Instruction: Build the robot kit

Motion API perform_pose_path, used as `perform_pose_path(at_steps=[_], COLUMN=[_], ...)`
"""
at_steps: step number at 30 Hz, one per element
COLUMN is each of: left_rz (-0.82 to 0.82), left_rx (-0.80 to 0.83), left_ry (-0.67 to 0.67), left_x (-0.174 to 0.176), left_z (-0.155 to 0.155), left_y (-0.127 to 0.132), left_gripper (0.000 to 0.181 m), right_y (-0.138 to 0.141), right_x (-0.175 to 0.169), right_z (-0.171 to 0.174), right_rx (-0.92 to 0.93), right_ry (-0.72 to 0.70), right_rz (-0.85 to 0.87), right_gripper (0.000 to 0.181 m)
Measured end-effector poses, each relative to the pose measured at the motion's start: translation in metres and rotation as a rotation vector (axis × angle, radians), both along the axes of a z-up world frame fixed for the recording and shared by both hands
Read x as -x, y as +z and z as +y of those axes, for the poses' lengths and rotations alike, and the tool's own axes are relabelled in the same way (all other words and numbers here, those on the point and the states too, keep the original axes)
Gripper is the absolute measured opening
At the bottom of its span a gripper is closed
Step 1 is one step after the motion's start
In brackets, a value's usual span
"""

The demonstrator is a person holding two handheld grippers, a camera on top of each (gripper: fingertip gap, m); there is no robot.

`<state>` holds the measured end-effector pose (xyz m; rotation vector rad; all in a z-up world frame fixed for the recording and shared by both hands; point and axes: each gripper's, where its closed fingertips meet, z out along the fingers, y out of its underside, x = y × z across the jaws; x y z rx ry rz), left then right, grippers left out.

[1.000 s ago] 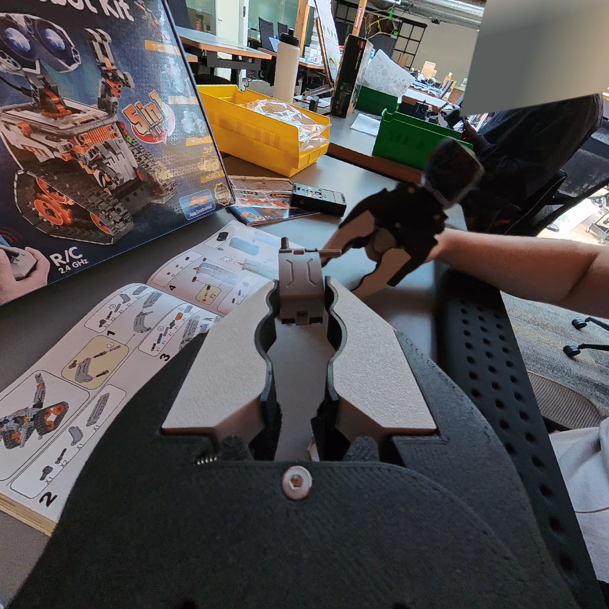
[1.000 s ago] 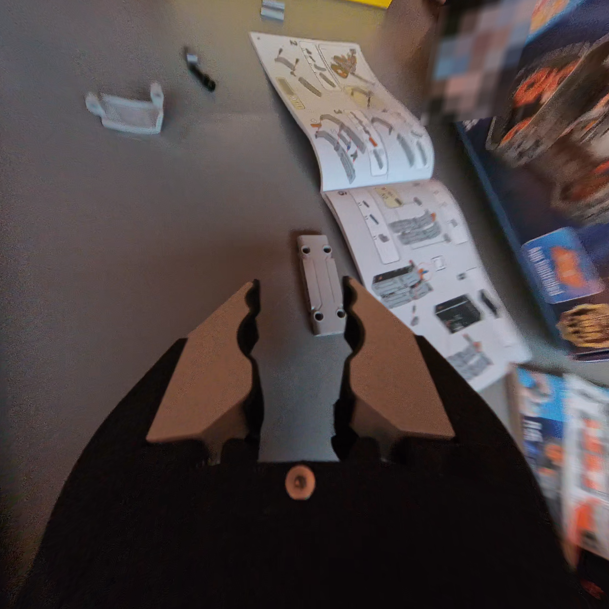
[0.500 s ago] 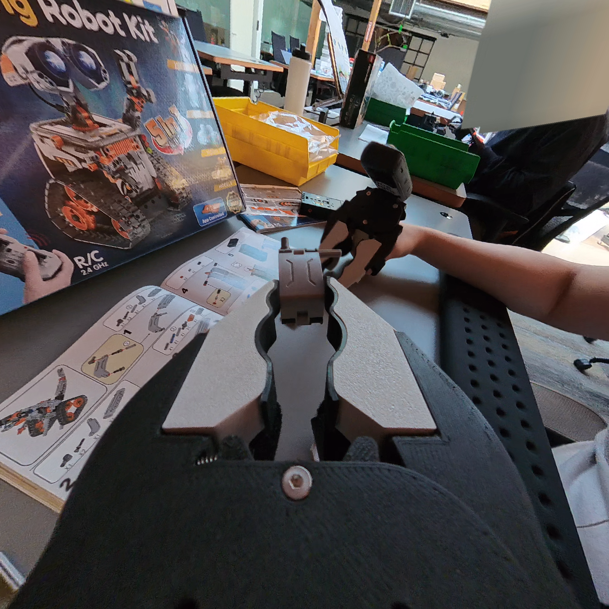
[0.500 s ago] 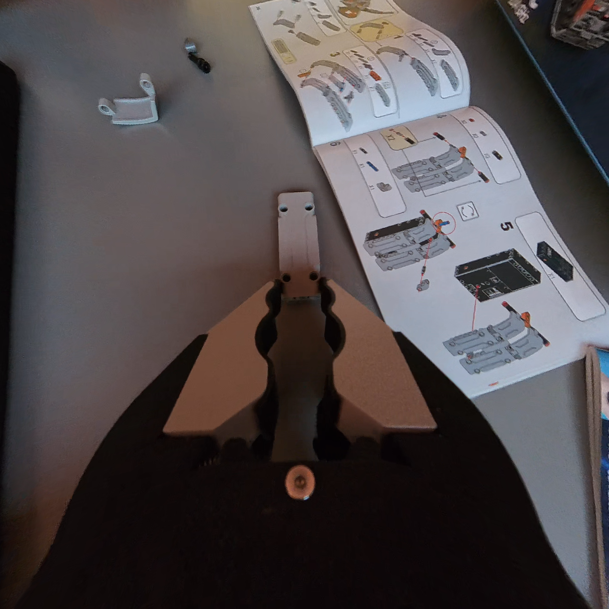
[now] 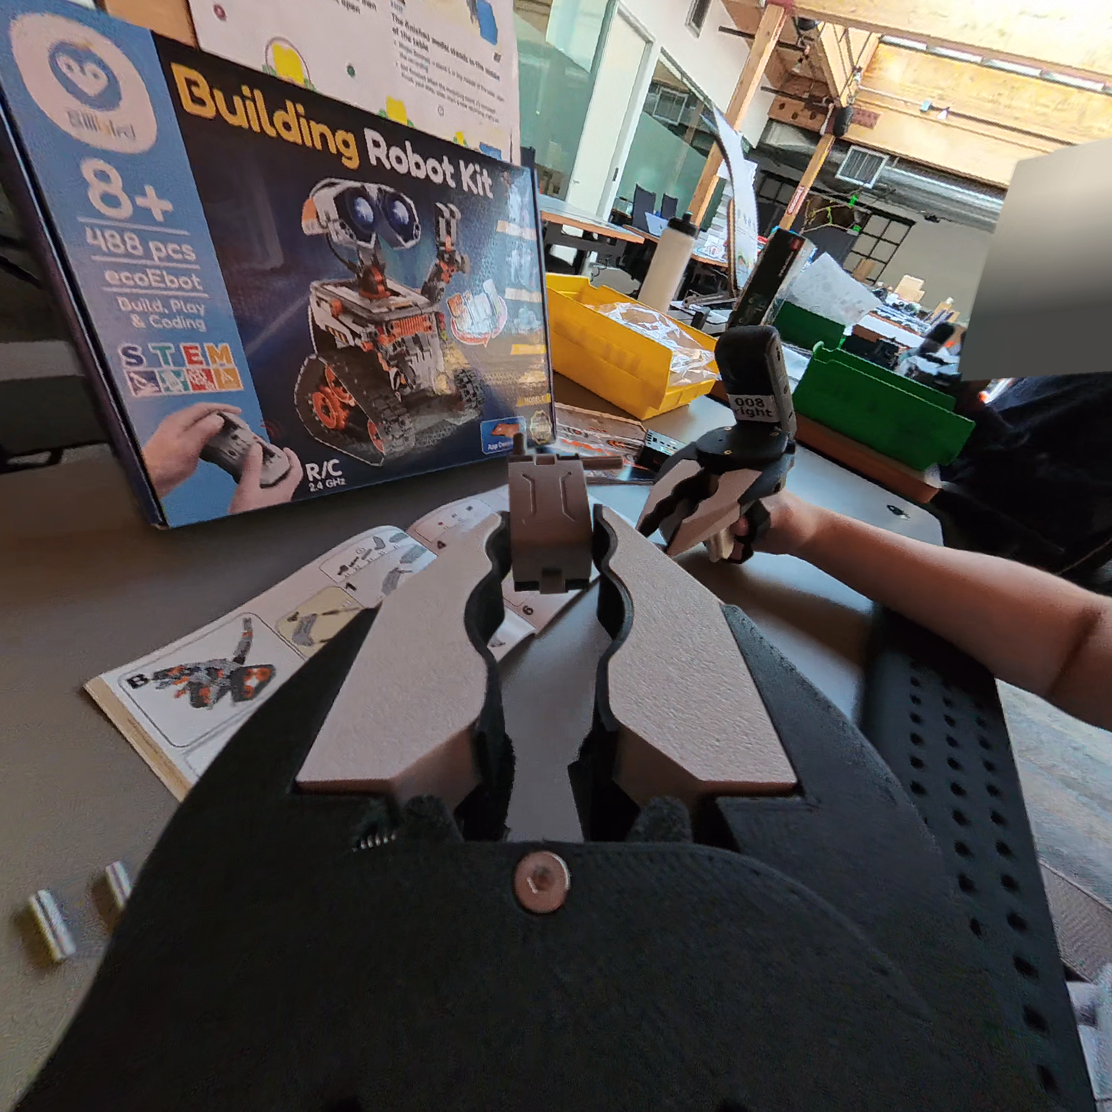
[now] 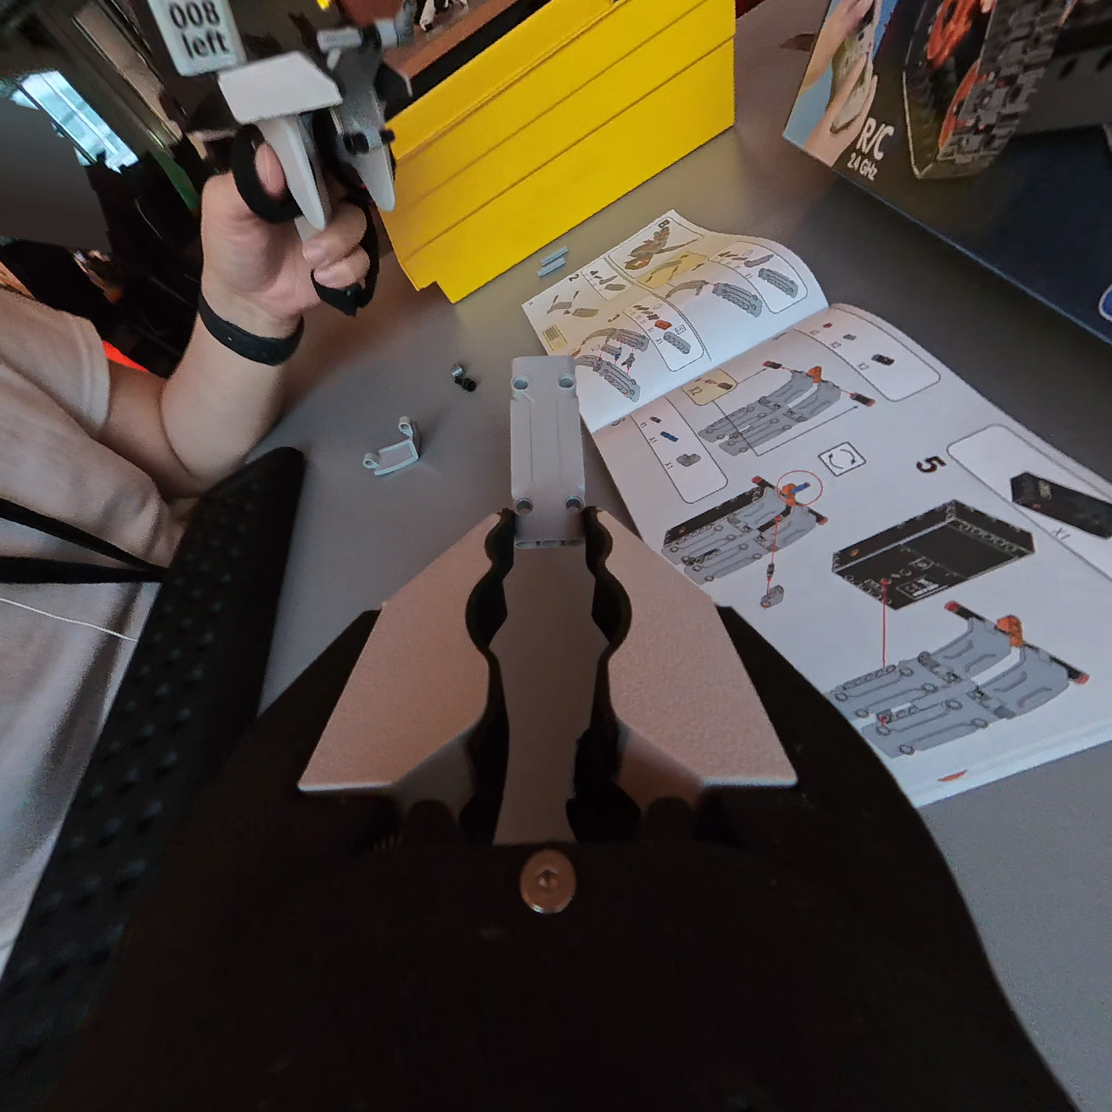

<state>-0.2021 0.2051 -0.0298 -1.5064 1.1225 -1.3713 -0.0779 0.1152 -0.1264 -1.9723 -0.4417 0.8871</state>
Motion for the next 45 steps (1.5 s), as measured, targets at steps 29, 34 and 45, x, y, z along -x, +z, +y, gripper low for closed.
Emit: perform_pose_path(at_steps=[29, 34, 45], left_rz=[0.095, 0.094, 0.111], left_rx=[0.086, 0.080, 0.092], left_ry=[-0.084, -0.091, -0.114], left_x=[-0.014, -0.014, -0.017], left_z=[-0.010, -0.012, -0.016], left_y=[-0.029, -0.028, -0.034], left_gripper=[0.024, 0.024, 0.025], right_y=[-0.004, -0.003, -0.003], right_x=[-0.003, -0.003, -0.002], right_z=[-0.006, -0.006, -0.007], right_rx=[0.179, 0.182, 0.180], right_ry=[0.047, 0.047, 0.058], right_rz=[0.235, 0.251, 0.254], right_gripper=[0.023, 0.023, 0.023])
